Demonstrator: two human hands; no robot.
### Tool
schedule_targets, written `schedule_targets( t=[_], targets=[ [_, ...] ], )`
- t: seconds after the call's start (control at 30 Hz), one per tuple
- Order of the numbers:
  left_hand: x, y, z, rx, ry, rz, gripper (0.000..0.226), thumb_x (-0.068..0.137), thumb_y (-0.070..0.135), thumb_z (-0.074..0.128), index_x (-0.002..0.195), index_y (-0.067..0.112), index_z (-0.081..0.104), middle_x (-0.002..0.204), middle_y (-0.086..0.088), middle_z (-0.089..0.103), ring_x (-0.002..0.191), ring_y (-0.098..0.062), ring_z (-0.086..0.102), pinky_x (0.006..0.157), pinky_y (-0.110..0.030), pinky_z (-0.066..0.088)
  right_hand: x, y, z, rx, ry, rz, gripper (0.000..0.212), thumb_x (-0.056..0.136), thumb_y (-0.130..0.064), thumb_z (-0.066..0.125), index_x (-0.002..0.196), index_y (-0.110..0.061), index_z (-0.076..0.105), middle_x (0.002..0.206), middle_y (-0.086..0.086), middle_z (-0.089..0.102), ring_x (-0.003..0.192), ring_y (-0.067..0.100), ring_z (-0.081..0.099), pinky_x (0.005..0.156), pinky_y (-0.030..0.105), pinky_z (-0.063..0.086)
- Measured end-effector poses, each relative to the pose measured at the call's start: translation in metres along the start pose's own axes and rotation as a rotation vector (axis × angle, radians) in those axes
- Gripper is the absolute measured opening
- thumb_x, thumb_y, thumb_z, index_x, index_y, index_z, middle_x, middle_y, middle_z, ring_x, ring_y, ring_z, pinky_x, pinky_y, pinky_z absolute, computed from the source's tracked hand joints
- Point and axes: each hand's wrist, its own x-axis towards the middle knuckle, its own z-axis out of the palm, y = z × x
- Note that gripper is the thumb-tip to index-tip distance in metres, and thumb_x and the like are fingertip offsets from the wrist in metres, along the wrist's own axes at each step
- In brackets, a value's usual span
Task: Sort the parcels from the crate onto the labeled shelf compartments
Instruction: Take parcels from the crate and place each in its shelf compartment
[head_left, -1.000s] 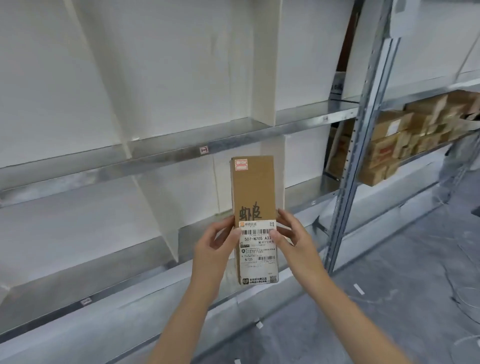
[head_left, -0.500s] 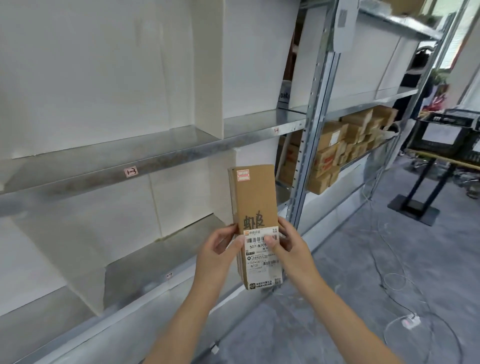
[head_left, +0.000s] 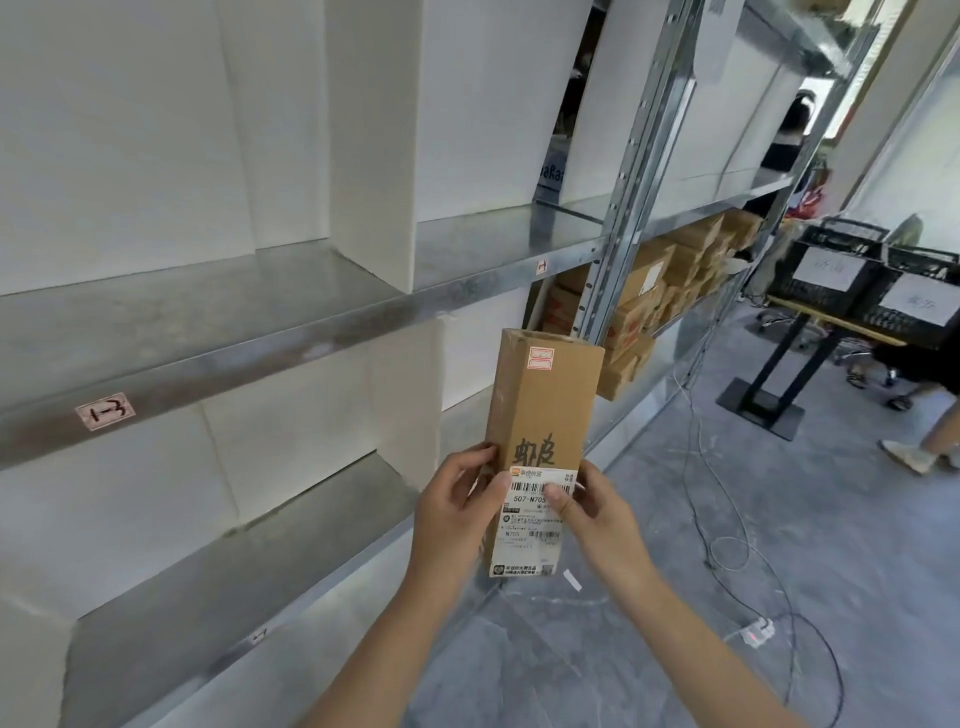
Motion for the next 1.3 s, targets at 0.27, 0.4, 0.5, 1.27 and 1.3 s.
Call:
schedule_targets(
  t=[0.27, 0.4, 0.5, 1.27, 1.3],
  targets=[
    [0.038, -0.027, 0.014, 0.026, 0.062, -0.053, 0.023, 0.085, 0.009, 0.075, 0.106, 0.013, 0.068, 0.112, 0.007, 0.073, 0.106, -0.004, 0.068, 0.079, -0.021, 0.057, 0.050, 0.022, -0.010, -0.037, -0.065, 0.030, 0.037, 0.094, -0.010, 0.064, 0.130, -0.016, 0.059, 0.114, -0.007, 0.073, 0.106, 0.010, 0.067, 0.084, 0.023, 0.055],
    [0.060, -0.046, 0.022, 0.033, 0.139, -0.071, 0.024, 0.084, 0.007, 0.074, 0.106, 0.010, 0.068, 0.110, 0.004, 0.074, 0.104, -0.006, 0.069, 0.074, -0.019, 0.057, 0.082, 0.042, -0.011, -0.041, -0.143, 0.057, 0.036, 0.095, -0.013, 0.064, 0.129, -0.024, 0.058, 0.108, -0.013, 0.074, 0.103, 0.009, 0.069, 0.078, 0.025, 0.057],
    [0.077, -0.056, 0.037, 0.034, 0.231, -0.054, 0.024, 0.085, 0.002, 0.072, 0.108, 0.005, 0.067, 0.109, -0.001, 0.074, 0.101, -0.006, 0.070, 0.073, -0.016, 0.055, 0.115, 0.055, -0.016, -0.050, -0.223, 0.051, 0.039, 0.095, -0.020, 0.065, 0.133, -0.026, 0.057, 0.110, -0.011, 0.074, 0.101, 0.010, 0.070, 0.084, 0.036, 0.059],
    [0.158, -0.112, 0.067, 0.233, 0.681, -0.014, 0.033, 0.089, -0.001, 0.067, 0.120, 0.008, 0.059, 0.111, -0.001, 0.074, 0.108, -0.018, 0.068, 0.090, -0.036, 0.057, 0.281, 0.103, 0.016, 0.010, -0.842, 0.088, 0.052, 0.083, -0.006, 0.077, 0.123, -0.031, 0.055, 0.110, -0.013, 0.068, 0.105, 0.010, 0.066, 0.073, 0.015, 0.056],
    [0.161, -0.113, 0.065, 0.255, 0.685, -0.015, 0.034, 0.090, -0.001, 0.066, 0.121, 0.007, 0.058, 0.113, -0.002, 0.073, 0.109, -0.017, 0.068, 0.092, -0.037, 0.056, 0.284, 0.106, 0.021, 0.006, -0.847, 0.102, 0.051, 0.082, -0.005, 0.078, 0.121, -0.029, 0.056, 0.109, -0.012, 0.068, 0.107, 0.016, 0.066, 0.077, 0.021, 0.058]
  ],
)
